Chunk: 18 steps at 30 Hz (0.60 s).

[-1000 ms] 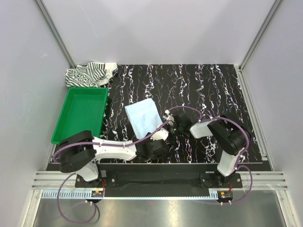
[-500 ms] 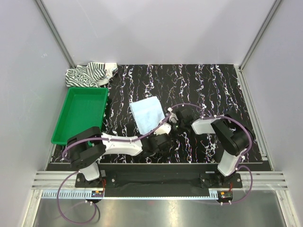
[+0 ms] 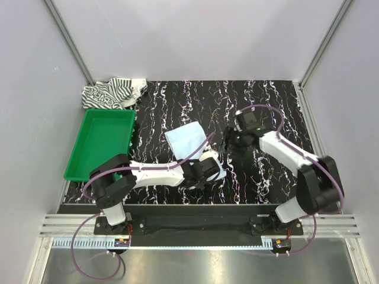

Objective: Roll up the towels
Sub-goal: Roll the towel

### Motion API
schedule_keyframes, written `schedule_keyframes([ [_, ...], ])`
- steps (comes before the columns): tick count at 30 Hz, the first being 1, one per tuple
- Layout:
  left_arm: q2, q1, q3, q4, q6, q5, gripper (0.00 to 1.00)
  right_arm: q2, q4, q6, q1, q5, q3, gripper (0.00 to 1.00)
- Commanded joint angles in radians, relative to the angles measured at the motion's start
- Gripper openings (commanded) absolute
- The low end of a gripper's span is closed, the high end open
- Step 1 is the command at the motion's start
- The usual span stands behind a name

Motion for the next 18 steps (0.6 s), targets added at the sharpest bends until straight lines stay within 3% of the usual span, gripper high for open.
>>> schedule_keyframes([
  [1, 0.021, 0.021, 0.000, -0.125, -0.038, 0.253, 0.00, -0.188, -0.180, 0.001, -0.028, 0.217, 0.081, 0.67],
  [5, -0.021, 0.110, -0.034, -0.055, -0.053, 0.463, 0.00, -0.361, -0.244, 0.028, -0.030, 0.290, 0.043, 0.72],
  [7, -0.021, 0.177, -0.061, 0.003, -0.070, 0.689, 0.00, -0.508, -0.266, 0.056, -0.030, 0.301, 0.022, 0.73],
  [8, -0.016, 0.194, -0.069, 0.022, -0.073, 0.690, 0.00, -0.509, -0.266, 0.056, -0.030, 0.283, 0.009, 0.73],
  [12, -0.003, 0.256, -0.074, 0.095, -0.107, 0.952, 0.00, -0.673, -0.220, 0.076, -0.030, 0.105, -0.053, 0.74],
  [16, -0.001, 0.318, -0.089, 0.166, -0.172, 1.084, 0.00, -0.676, -0.148, 0.088, -0.018, -0.116, -0.145, 0.74],
  [18, -0.004, 0.360, -0.117, 0.235, -0.240, 1.151, 0.00, -0.701, -0.103, 0.122, 0.010, -0.121, -0.220, 0.76],
])
